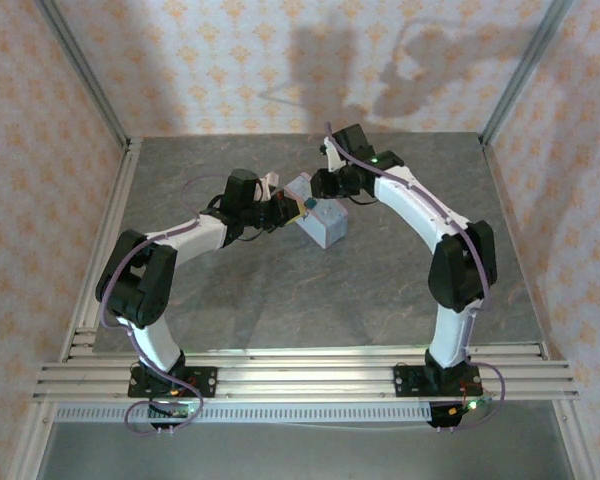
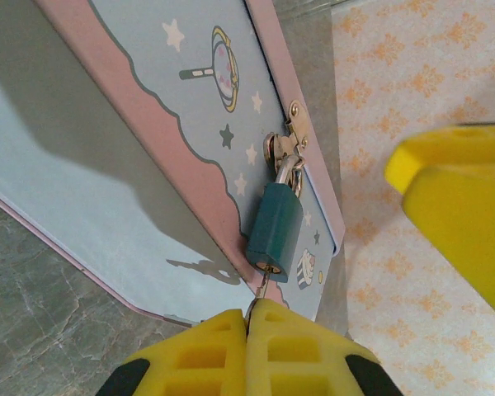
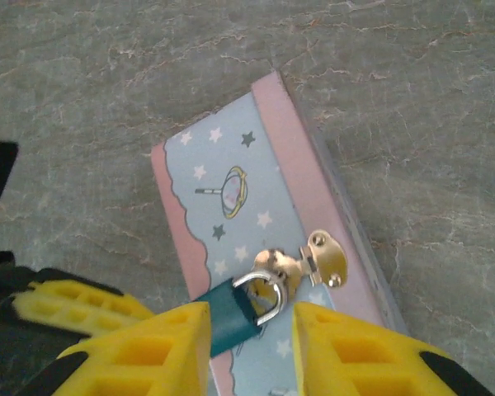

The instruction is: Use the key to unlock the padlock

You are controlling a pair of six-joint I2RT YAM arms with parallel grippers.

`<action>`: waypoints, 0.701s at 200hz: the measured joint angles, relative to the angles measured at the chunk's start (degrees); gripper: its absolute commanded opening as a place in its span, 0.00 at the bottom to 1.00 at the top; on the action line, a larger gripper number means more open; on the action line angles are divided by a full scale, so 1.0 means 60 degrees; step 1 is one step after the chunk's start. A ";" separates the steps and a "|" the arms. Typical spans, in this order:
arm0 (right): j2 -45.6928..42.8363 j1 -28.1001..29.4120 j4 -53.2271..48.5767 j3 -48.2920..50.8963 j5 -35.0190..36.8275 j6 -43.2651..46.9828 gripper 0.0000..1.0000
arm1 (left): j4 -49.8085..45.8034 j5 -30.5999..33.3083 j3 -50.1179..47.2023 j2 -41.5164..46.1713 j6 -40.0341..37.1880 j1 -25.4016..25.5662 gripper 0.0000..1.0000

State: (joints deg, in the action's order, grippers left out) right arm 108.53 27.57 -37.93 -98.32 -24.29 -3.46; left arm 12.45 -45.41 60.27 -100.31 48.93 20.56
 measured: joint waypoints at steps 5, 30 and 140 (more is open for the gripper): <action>0.0098 0.0004 0.0004 -0.0040 0.0018 0.0000 0.33 | 0.0000 0.0000 0.0000 0.0000 0.0000 0.0000 0.00; 0.0572 0.0025 -0.0047 -0.0062 0.0055 0.0007 0.33 | 0.0000 0.0000 0.0000 0.0000 -0.0004 0.0000 0.00; 0.0692 0.0102 0.0481 0.0226 0.0036 0.0270 0.11 | 0.0882 0.0215 -0.0375 0.0011 0.0441 -0.0018 0.00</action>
State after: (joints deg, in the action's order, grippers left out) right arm 112.68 28.18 -35.05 -96.97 -24.08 -1.85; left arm 17.74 -44.12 58.02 -100.25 51.57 20.45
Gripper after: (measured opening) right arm 0.118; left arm 0.048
